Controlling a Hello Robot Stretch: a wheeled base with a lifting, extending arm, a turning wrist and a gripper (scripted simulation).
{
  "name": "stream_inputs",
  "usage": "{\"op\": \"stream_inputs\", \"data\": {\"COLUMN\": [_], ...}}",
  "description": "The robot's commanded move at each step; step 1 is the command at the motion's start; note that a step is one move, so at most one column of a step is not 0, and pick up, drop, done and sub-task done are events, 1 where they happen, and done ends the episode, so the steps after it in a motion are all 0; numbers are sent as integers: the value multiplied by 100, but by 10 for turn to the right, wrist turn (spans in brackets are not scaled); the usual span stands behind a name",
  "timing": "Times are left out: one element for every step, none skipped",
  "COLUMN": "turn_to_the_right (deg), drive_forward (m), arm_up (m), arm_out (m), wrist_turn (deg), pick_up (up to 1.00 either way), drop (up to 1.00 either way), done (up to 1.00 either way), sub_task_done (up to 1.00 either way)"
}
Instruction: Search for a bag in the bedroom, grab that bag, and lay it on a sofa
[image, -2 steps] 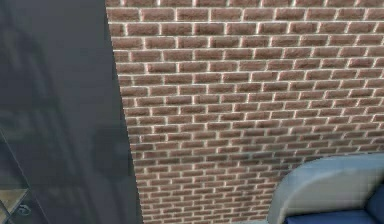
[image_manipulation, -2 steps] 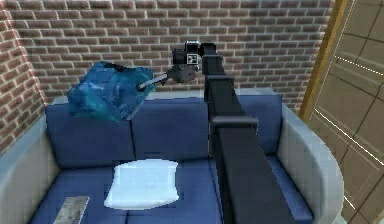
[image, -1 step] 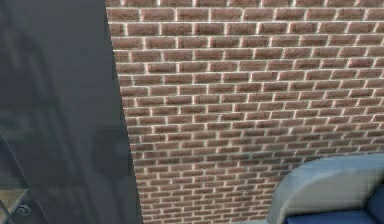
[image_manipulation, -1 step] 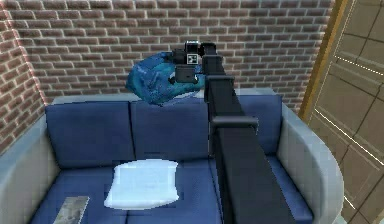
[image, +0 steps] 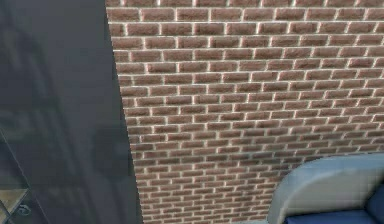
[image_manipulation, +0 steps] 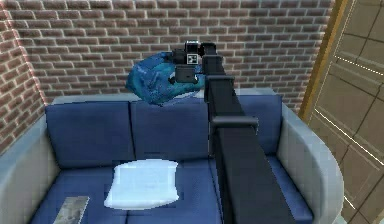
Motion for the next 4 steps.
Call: {"op": "stream_inputs", "data": {"turn_to_the_right": [0,0,0,0], "drive_forward": [0,0,0,0], "arm_up": [-50,0,0,0], "arm_out": [0,0,-10,0], "wrist_turn": [0,0,0,0], "pick_up": [0,0,0,0], "drop": [0,100,0,0], "done": [0,0,0,100], "sub_task_done": [0,0,0,0]}}
